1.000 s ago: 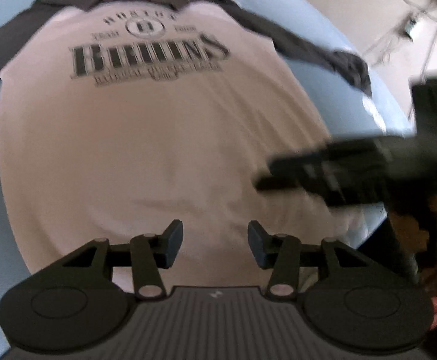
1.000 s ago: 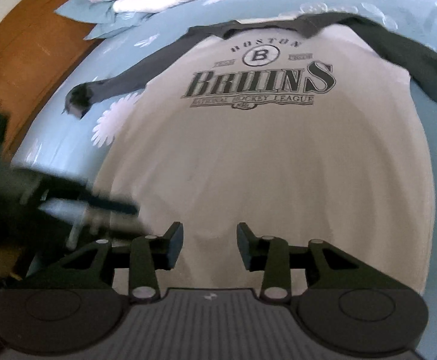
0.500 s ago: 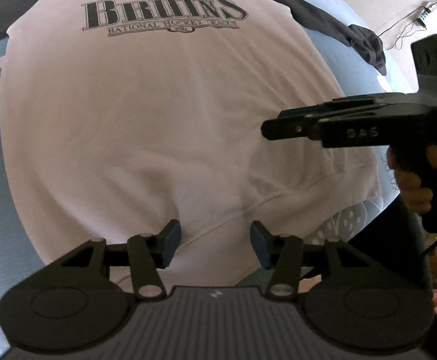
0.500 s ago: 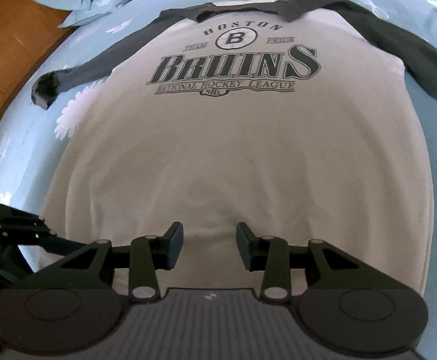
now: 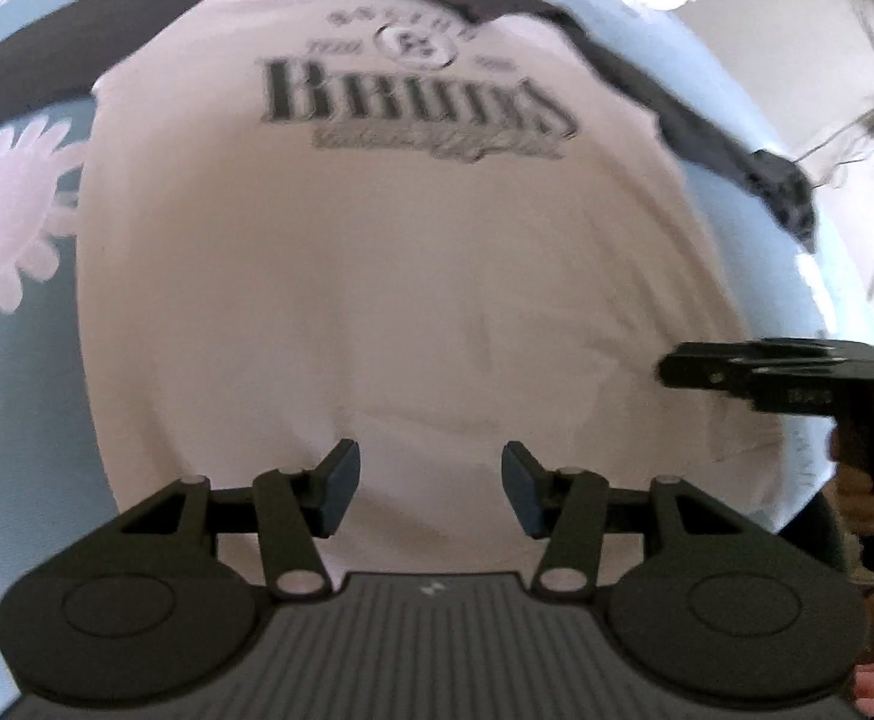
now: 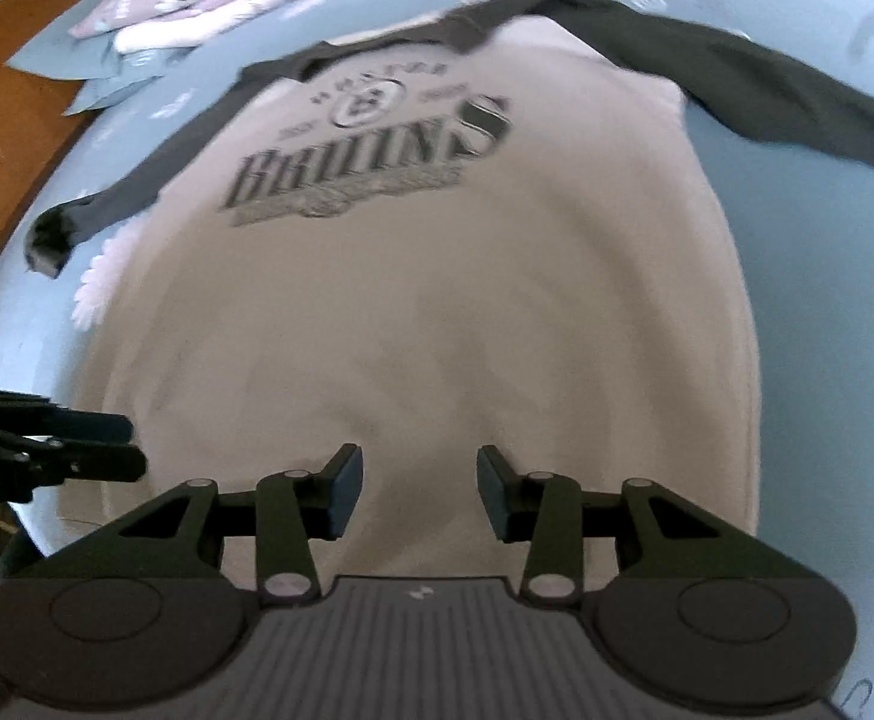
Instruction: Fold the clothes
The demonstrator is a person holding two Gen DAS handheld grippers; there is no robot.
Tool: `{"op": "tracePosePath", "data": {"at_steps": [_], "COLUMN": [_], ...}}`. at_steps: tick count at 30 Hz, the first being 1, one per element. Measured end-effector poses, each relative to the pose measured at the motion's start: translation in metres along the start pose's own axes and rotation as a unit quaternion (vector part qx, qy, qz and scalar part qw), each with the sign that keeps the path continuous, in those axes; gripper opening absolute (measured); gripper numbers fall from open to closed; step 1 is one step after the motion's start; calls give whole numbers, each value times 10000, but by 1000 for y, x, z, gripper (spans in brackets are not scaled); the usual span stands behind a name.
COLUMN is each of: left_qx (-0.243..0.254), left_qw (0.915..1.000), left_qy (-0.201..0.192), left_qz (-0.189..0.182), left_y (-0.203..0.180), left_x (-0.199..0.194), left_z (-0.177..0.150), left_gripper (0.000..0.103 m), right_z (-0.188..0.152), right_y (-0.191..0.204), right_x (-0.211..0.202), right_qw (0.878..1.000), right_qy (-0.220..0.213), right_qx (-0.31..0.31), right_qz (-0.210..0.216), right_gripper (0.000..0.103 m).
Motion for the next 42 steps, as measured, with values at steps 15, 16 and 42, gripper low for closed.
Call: {"op": "tracePosePath", "data": {"at_steps": [15,16,42], "left_qx": [65,102,-317], "left_qw": [9992,9988,9981], "left_qy": [-396,-474,-509], "left_qz": [-44,-67,118], "left_y": [-4,-5,31], "left_x": [-31,-34,25], "left_z": [28,36,91], "left_gripper": [54,54,57], "right_z": [25,32,178], "right_y": [-17,-21,-97], "right_x": [-31,-34,60], "right_qw": [9995,9992,9965], "right_qy": [-317,-371,-498], "right_qx": [46,71,664], "right_qz": [76,87,-63], "right_gripper": [51,51,44]}}
Point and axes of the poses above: each gripper's, at about its wrist camera, not at the fingertips, and x roughly the way its jaws point, y to its left, z to its top, the point moved 9 cm from there along x, roughly the way its jaws point, and after that the axes turned 7 degrees about -z, right-handed, at the moved point
